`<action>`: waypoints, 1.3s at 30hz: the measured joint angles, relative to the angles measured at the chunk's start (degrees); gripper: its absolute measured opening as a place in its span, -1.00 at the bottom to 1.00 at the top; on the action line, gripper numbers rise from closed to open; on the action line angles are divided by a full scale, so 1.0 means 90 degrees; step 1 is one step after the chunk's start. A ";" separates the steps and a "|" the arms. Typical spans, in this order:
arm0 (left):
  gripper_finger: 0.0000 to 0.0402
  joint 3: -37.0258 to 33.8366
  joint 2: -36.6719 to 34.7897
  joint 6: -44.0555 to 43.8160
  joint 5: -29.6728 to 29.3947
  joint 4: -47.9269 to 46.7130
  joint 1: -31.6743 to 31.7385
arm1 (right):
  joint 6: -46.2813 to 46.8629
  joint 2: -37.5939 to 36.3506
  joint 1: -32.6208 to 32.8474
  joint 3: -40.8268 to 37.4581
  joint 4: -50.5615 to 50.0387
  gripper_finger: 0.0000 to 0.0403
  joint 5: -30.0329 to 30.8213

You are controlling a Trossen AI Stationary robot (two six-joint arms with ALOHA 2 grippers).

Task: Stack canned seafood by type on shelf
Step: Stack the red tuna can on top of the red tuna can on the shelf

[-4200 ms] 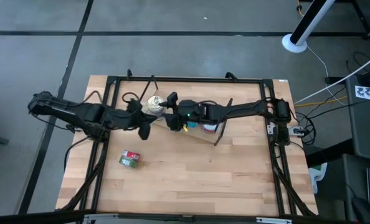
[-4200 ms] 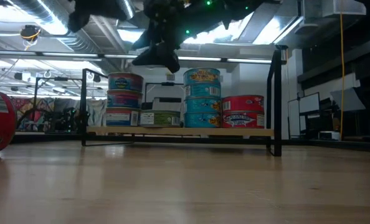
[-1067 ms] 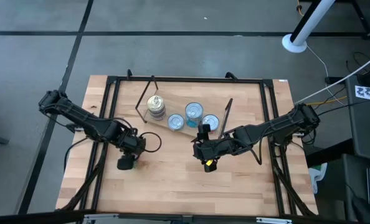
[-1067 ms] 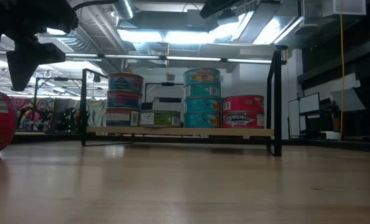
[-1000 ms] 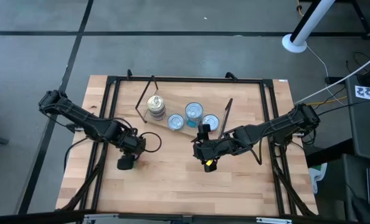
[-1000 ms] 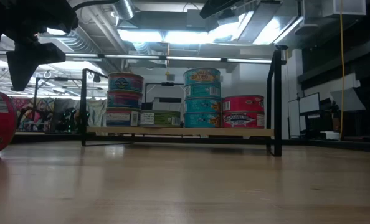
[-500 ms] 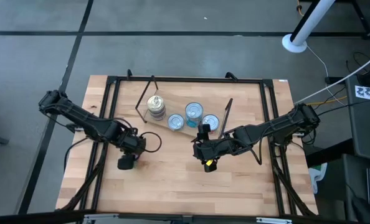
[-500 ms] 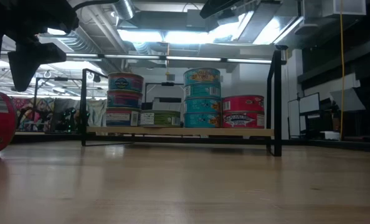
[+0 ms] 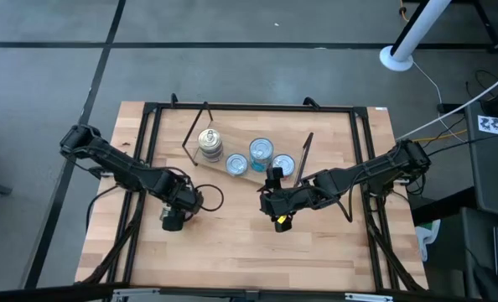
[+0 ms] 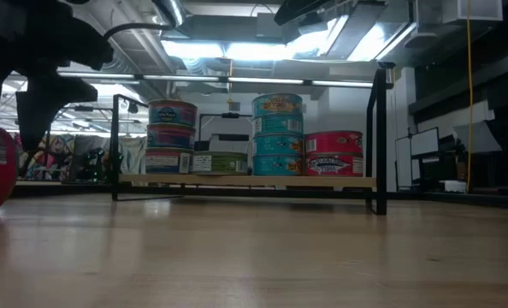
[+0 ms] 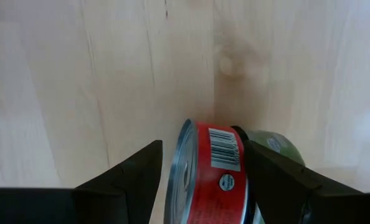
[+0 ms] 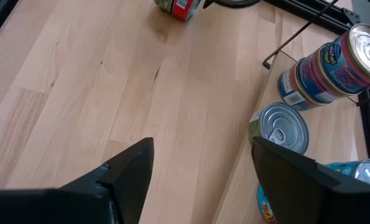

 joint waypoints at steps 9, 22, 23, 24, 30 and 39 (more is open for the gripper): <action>0.10 0.0000 0.0190 0.0014 -0.0173 -0.0007 -0.0002 | -0.0043 0.0000 0.0000 0.0000 0.0000 0.35 0.0002; 0.10 0.0000 0.0195 -0.0009 -0.0959 -0.0017 0.0013 | -0.0046 0.0000 0.0000 0.0000 0.0000 0.35 0.0002; 0.10 0.0005 0.0195 -0.0053 -0.0959 -0.0025 0.0013 | -0.0047 0.0000 0.0000 0.0000 0.0000 0.35 0.0002; 0.10 0.0032 0.0195 -0.0110 -0.0955 -0.0073 0.0013 | -0.0047 0.0000 0.0000 0.0000 0.0000 0.35 0.0002; 0.10 0.0474 0.0195 -0.0179 -0.0391 -0.0939 0.0013 | -0.0047 0.0000 0.0000 0.0000 0.0001 0.35 0.0002; 0.10 0.0532 0.0192 -0.0300 -0.0182 -0.1182 -0.0004 | -0.0047 0.0000 0.0000 0.0000 0.0002 0.35 0.0002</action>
